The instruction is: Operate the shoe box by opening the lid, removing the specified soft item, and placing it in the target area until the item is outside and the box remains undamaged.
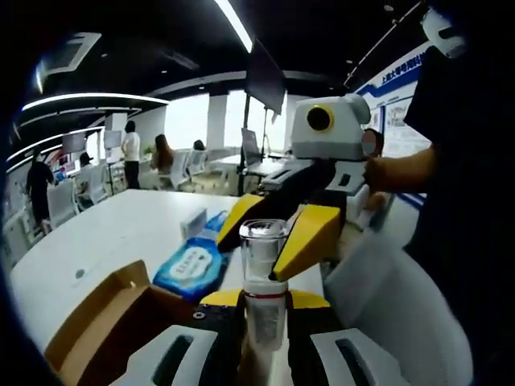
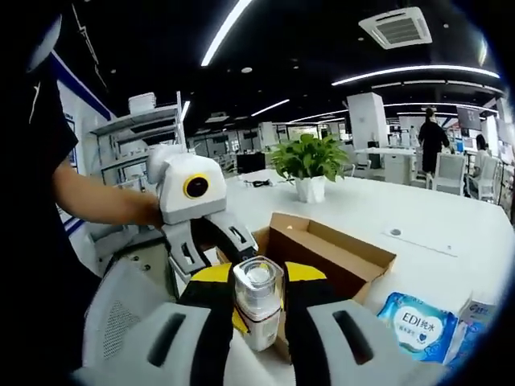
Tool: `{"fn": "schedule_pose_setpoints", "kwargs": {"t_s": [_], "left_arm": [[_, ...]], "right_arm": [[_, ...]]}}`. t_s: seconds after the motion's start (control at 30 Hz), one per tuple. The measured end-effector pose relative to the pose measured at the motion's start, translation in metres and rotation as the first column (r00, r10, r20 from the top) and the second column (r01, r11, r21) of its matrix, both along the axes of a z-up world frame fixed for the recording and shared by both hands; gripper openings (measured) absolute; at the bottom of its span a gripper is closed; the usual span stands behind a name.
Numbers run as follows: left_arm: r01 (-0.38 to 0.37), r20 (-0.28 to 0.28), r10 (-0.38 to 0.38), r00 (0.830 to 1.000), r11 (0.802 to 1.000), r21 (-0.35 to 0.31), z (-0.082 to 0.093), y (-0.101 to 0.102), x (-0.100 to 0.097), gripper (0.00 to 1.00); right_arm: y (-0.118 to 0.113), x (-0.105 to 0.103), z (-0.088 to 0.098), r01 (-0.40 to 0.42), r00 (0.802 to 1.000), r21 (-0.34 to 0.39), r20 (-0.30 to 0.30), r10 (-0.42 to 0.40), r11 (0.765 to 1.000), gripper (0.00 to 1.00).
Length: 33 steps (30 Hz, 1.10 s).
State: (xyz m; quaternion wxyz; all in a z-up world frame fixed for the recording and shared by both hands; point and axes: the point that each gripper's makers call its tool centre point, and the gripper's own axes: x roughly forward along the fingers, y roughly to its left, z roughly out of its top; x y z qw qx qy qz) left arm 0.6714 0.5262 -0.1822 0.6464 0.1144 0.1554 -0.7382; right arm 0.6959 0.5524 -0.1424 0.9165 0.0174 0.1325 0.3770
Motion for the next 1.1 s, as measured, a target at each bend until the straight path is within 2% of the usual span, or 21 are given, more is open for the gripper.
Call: {"fn": "schedule_pose_setpoints", "kwargs": {"t_s": [0.23,0.5,0.73,1.1], "left_arm": [[-0.007,0.003,0.007,1.0,1.0,-0.006,0.001,-0.002,0.001,0.2],[-0.008,0.035,0.008,0.999,1.0,-0.005,0.002,-0.004,0.003,0.21],[-0.022,0.055,0.022,0.998,1.0,-0.002,0.004,-0.004,0.006,0.29],[-0.1,0.067,0.101,0.993,0.995,-0.017,0.006,0.009,0.027,0.4]], "right_arm": [[-0.002,0.001,0.0,0.004,1.0,-0.005,-0.011,-0.004,1.0,0.2],[-0.005,0.003,0.003,0.008,1.0,0.0,-0.008,-0.008,1.0,0.2],[-0.012,0.009,0.006,0.023,1.0,0.002,0.002,-0.023,1.0,0.2],[-0.031,0.019,0.011,0.047,0.999,-0.004,0.017,-0.047,0.999,0.2]]}}
